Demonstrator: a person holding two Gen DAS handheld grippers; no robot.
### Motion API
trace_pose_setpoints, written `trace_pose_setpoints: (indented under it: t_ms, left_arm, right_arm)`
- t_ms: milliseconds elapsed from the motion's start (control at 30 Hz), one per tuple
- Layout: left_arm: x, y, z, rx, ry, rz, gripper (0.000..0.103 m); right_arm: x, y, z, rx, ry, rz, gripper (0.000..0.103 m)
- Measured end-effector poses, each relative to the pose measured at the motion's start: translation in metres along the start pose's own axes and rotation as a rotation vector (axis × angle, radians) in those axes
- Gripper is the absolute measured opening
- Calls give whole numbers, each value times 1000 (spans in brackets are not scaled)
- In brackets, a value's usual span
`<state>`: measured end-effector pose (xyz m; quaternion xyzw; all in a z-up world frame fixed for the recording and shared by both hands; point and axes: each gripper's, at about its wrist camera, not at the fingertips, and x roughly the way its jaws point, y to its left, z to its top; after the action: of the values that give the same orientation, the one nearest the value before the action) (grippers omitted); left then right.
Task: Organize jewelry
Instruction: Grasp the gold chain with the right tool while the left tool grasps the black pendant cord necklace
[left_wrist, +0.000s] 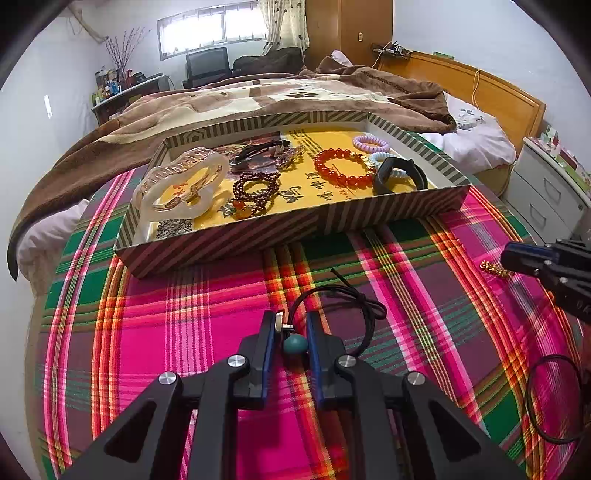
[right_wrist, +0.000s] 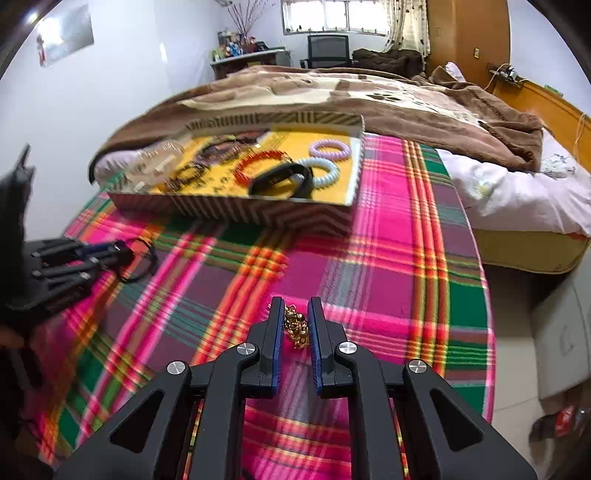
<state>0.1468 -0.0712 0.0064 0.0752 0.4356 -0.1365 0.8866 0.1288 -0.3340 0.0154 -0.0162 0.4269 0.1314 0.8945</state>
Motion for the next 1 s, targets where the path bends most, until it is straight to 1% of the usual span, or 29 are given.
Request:
trace_pose_setpoints:
  t_ms: [67, 167, 233, 267, 300, 333, 367, 467, 500, 533, 567, 600, 633, 667, 700, 800, 933, 1000]
  left_arm:
    - [0, 0, 0, -1, -1, 3, 17]
    - [0, -1, 1, -3, 6, -1, 17]
    - [0, 0, 0, -13, 7, -17, 21]
    - [0, -1, 1, -9, 8, -25, 31]
    - [1, -3, 1, 5, 14, -37, 49]
    - [2, -5, 0, 13, 20, -42, 58]
    - [3, -8, -1, 20, 24, -37, 66]
    - [3, -9, -2, 12, 11, -33, 65]
    - [3, -9, -2, 11, 8, -31, 61]
    - [2, -9, -2, 12, 6, -30, 56]
    - [1, -10, -1, 19, 2, -31, 38]
    - [0, -11, -1, 28, 2, -33, 25]
    - [0, -11, 0, 31, 3, -30, 22]
    - [0, -12, 0, 35, 3, -30, 19]
    - [0, -12, 0, 36, 5, -36, 17]
    - [0, -11, 1, 30, 0, -44, 16]
    - [-2, -7, 1, 6, -10, -62, 16]
    - [-6, -5, 2, 1, -26, -62, 16]
  right_arm:
    - [4, -1, -2, -6, 26, 18, 13]
    - [10, -1, -5, -14, 62, 31, 27]
    - [11, 0, -5, -22, 58, 31, 36]
    - [11, 0, -6, -24, 59, 45, 44]
    - [11, 1, -6, -26, 58, 65, 52]
    - [12, 2, -6, -32, 59, 77, 53]
    - [13, 3, -5, -36, 59, 73, 53]
    - [15, 12, -6, -80, 70, 21, 53]
    - [15, 14, -6, -80, 67, 8, 53]
    - [15, 14, -6, -72, 66, 4, 52]
    - [15, 14, -6, -68, 65, -2, 48]
    - [14, 14, -6, -68, 65, -10, 42]
    - [13, 13, -6, -63, 63, -18, 23]
    - [13, 11, -6, -58, 61, -32, 15]
    - [12, 9, -7, -52, 62, -27, 14]
    - [10, 11, -7, -60, 65, -35, 13]
    - [9, 5, -6, 4, 65, -18, 12]
    - [6, 4, -5, 18, 49, -16, 7]
